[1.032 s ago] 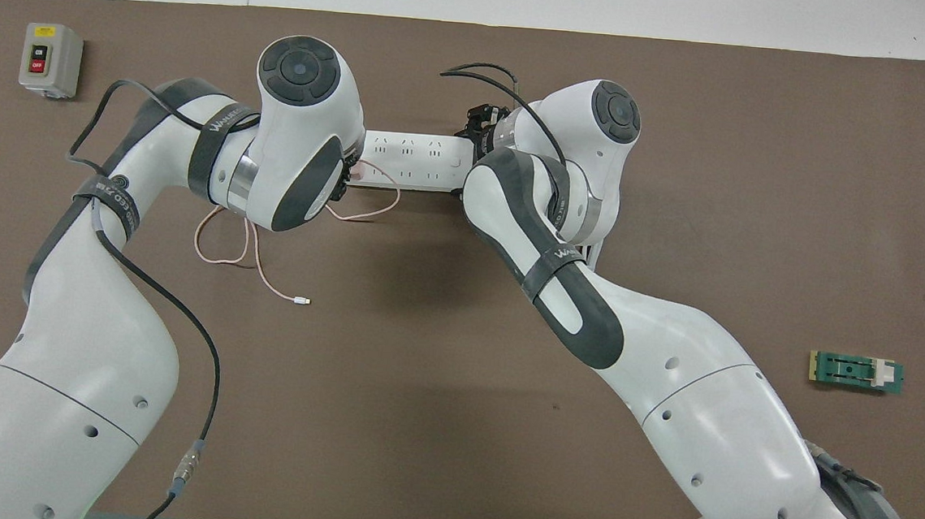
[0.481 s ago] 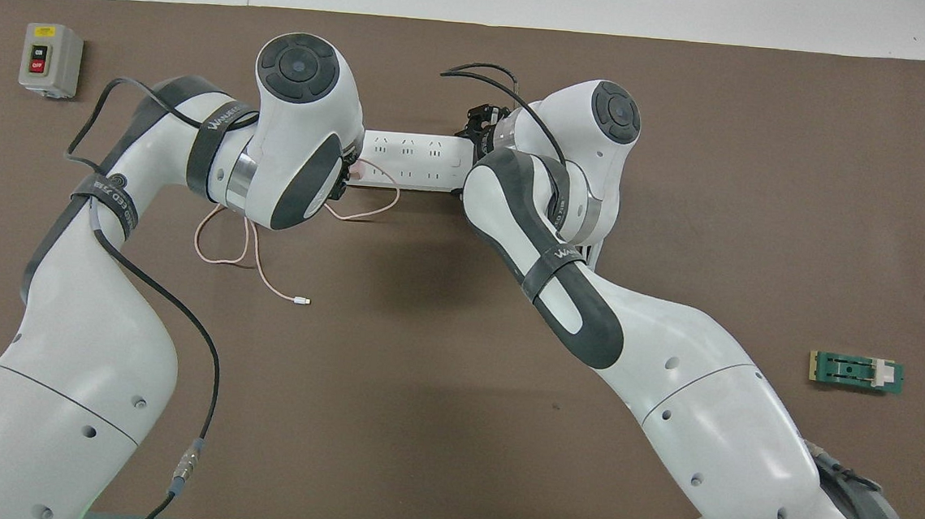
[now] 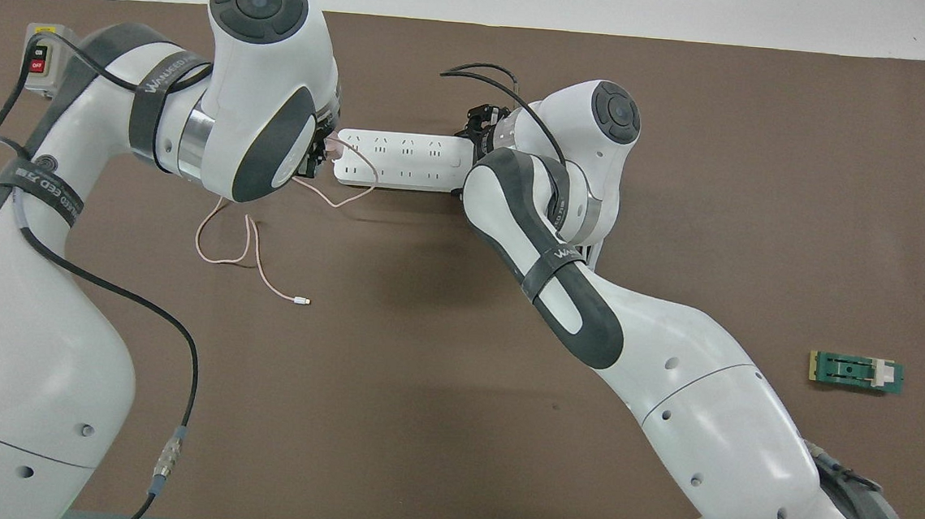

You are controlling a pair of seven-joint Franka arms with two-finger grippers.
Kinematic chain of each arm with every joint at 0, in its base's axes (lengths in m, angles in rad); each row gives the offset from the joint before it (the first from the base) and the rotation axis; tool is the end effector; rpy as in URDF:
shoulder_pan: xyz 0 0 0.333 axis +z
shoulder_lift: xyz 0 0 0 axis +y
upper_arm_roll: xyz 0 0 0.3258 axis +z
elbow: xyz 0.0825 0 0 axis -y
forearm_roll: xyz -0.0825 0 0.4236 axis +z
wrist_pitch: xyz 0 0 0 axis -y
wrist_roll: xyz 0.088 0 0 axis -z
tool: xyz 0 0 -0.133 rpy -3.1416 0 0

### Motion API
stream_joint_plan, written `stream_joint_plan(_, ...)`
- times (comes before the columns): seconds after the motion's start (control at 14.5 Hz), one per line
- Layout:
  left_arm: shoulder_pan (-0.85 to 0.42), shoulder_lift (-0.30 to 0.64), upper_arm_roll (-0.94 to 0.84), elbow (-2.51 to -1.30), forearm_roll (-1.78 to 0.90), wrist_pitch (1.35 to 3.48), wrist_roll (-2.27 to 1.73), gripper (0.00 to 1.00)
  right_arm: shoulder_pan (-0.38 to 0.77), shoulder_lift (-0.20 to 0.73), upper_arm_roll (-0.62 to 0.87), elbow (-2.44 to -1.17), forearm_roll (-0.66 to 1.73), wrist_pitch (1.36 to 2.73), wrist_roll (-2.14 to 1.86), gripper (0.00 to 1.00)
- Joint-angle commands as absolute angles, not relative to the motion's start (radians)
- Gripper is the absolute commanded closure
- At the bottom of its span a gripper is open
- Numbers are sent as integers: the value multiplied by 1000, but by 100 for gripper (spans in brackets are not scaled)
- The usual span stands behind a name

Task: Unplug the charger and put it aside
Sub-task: 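Pull the pink charger out of the strip with the left gripper, then carry the charger toward the robot with the left gripper while the right gripper withdraws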

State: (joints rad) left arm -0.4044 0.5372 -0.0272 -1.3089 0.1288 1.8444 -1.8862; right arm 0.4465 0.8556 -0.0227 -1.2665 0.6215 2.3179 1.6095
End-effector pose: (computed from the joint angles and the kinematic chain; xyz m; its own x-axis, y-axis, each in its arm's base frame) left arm 0.6935 -0.3004 0.4025 0.1443 0.9839 0.1054 0.9885 -0.1483 0.0310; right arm 0.7364 0.3614 0.2252 0.0281 -0.8739 -0.4853 -0.9972 0.0093 -0.0745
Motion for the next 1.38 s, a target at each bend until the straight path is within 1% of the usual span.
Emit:
stream_joint_plan(0.0,-403,514,-26,-1302,138,1818,-1826,100,439,891,-21,-1229,611,2350,1588,100)
stream_joint_plan(0.07,-403,509,-26,-1301,138,1819,-1786,100,439,890,-21,-1229,611,2350,1588,95)
stream_joint_plan(0.14,-403,503,-26,-1301,138,1819,-1760,100,439,890,-21,-1229,609,2350,1588,15)
stream_joint_plan(0.21,-403,496,-26,-1301,140,1822,-1729,100,440,890,-21,-1229,612,2350,1589,0)
stream_joint_plan(0.34,-403,476,-28,-1304,146,1818,-1616,100,436,879,-20,-1229,626,2347,1588,0)
stream_joint_plan(0.48,-376,453,-22,-1304,137,1813,-1458,100,428,830,-23,-1236,609,2324,1600,0)
stream_joint_plan(0.62,-319,404,-26,-1328,137,1798,-1329,100,413,760,-29,-1287,606,2260,1597,0)
stream_joint_plan(0.83,-243,333,-28,-1388,133,1778,-1100,100,393,684,-75,-1292,597,2125,1586,0)
stream_joint_plan(0.89,-210,301,-28,-1422,126,1778,-1007,100,391,649,-99,-1292,537,2064,1585,0)
stream_joint_plan(1.03,-158,243,-28,-1491,114,1781,-848,100,388,595,-109,-1293,461,2005,1533,0)
stream_joint_plan(1.31,-71,125,-28,-1646,110,1795,-555,100,387,439,-167,-1293,332,1835,1286,0)
